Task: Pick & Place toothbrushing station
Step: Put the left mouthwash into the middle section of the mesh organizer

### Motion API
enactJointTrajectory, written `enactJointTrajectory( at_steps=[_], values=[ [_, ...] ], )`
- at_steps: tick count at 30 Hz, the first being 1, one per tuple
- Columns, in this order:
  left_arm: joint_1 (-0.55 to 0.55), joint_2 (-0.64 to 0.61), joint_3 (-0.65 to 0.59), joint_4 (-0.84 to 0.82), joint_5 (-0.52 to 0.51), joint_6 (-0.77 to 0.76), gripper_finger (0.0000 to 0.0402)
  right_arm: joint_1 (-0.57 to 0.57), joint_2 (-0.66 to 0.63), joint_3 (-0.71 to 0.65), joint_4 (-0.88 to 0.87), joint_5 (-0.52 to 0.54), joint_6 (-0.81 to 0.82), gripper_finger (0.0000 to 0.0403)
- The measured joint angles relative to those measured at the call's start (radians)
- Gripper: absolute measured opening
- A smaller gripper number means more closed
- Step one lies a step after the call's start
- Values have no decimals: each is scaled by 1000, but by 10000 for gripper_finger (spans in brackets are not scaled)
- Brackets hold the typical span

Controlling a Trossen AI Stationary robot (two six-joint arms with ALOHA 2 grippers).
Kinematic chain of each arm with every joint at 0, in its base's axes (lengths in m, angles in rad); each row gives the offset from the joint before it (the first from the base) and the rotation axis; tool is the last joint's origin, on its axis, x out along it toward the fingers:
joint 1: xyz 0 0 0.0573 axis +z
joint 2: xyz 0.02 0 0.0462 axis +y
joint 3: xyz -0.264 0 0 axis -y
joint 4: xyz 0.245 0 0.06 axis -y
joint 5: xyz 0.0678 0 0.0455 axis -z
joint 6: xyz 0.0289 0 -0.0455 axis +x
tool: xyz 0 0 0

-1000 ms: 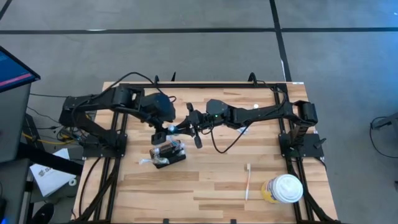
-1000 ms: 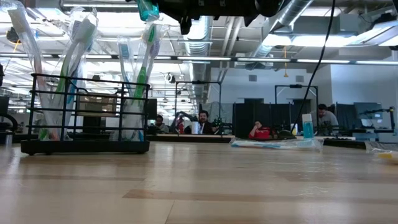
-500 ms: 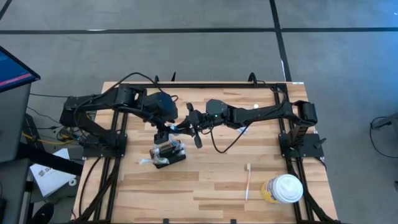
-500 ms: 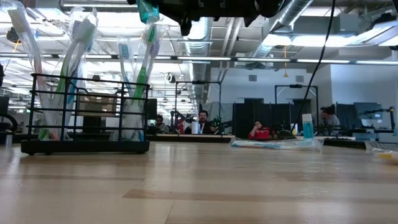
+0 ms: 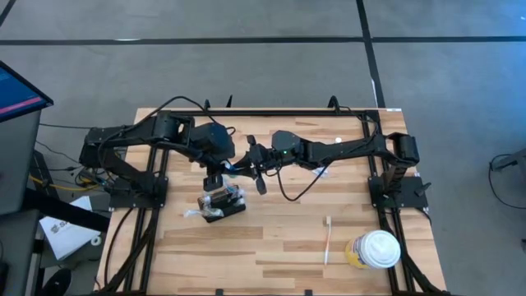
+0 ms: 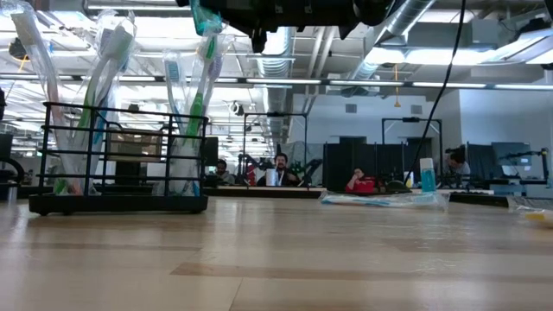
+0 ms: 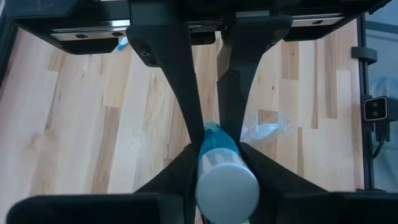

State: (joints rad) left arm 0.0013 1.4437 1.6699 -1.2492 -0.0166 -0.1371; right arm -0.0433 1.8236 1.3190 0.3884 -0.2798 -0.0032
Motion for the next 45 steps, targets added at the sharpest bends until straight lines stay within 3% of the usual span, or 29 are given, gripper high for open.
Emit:
enactJointTrajectory(
  at_steps=[9,16,37,45],
  values=[
    [-2,1,0,-24,-1,-6,82,-14,0,2,-32,-8,3,75],
    [-3,-2,-1,-131,-3,-23,82,-24,-3,-1,-100,-18,27,106],
    [-119,-7,0,-117,14,-55,82,-39,-7,0,-205,-11,30,108],
    [-169,-7,-47,-109,-33,-63,84,-38,-7,0,-225,-11,31,108]
  ],
)
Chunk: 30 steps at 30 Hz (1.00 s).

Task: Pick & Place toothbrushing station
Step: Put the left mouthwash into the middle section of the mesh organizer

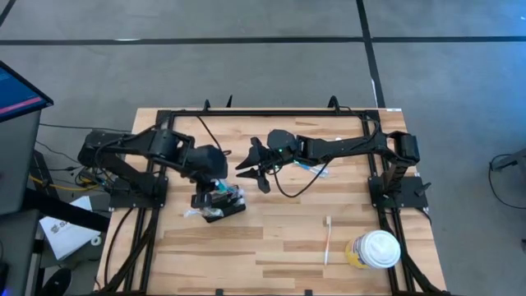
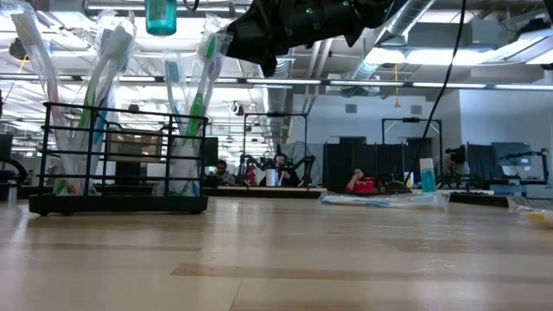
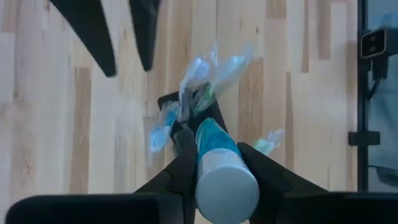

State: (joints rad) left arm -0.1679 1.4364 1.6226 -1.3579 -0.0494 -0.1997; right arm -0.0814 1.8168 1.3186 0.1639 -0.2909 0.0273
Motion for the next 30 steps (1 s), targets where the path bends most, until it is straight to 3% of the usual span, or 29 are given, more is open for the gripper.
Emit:
enactJointTrajectory(
  at_steps=[30],
  values=[
    [-12,1,-298,170,2,-55,84,0,0,0,-31,0,0,108]
  ],
)
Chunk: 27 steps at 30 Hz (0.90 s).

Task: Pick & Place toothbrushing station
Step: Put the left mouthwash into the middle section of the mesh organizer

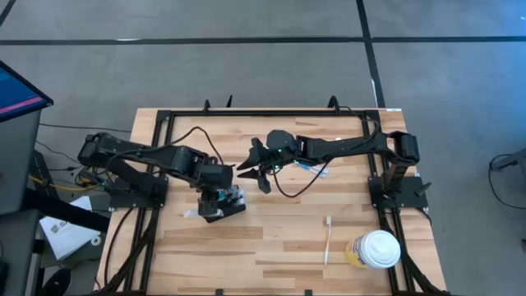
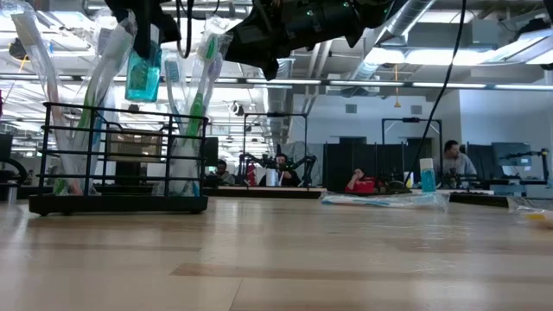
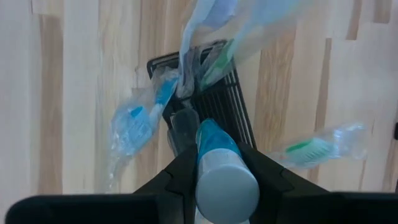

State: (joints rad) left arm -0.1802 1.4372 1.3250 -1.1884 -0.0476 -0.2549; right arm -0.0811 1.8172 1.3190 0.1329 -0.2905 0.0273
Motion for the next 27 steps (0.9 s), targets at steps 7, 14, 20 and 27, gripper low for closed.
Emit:
enactJointTrajectory(
  at_steps=[7,14,20,27],
  values=[
    [0,0,-40,14,1,-67,84,0,0,0,0,0,0,108],
    [0,0,-45,27,4,-105,84,0,0,0,-1,0,0,108],
    [0,0,-45,31,19,-128,84,0,0,0,-10,0,0,108],
    [0,0,-45,40,19,-128,84,0,0,0,-13,0,0,108]
  ],
)
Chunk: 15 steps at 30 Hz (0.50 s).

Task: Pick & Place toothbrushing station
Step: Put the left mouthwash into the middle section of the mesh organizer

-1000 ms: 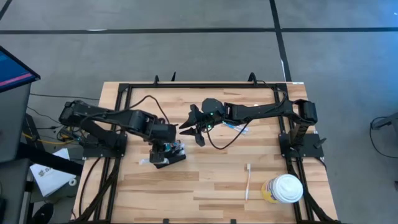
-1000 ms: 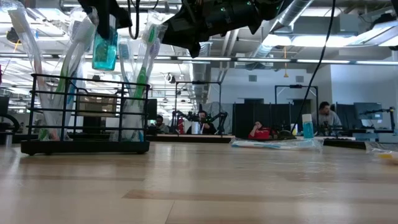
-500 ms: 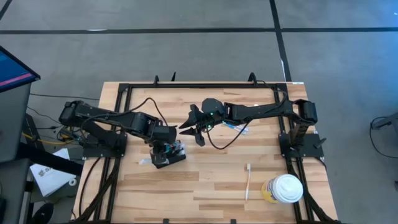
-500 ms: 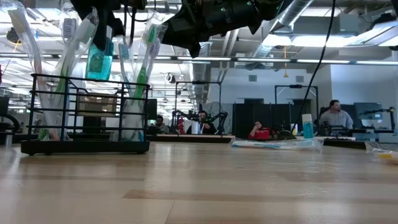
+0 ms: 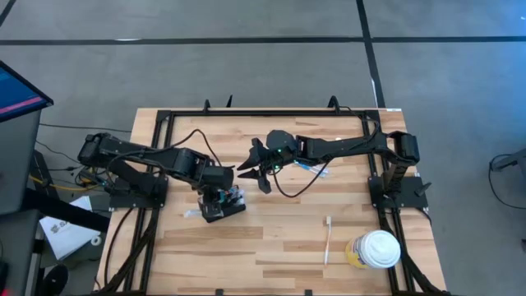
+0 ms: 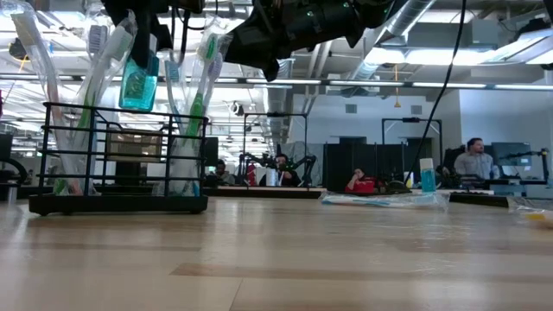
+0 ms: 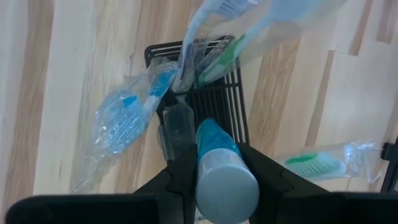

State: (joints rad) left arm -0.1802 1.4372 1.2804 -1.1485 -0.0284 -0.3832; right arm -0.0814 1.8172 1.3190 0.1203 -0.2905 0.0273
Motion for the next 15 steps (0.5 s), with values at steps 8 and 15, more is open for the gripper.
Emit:
enactJointTrajectory(
  at_steps=[8,15],
  values=[
    [-11,0,0,7,0,-11,84,0,0,0,-21,0,0,108],
    [-36,0,0,17,-7,-17,84,0,0,0,-20,0,0,108]
  ],
)
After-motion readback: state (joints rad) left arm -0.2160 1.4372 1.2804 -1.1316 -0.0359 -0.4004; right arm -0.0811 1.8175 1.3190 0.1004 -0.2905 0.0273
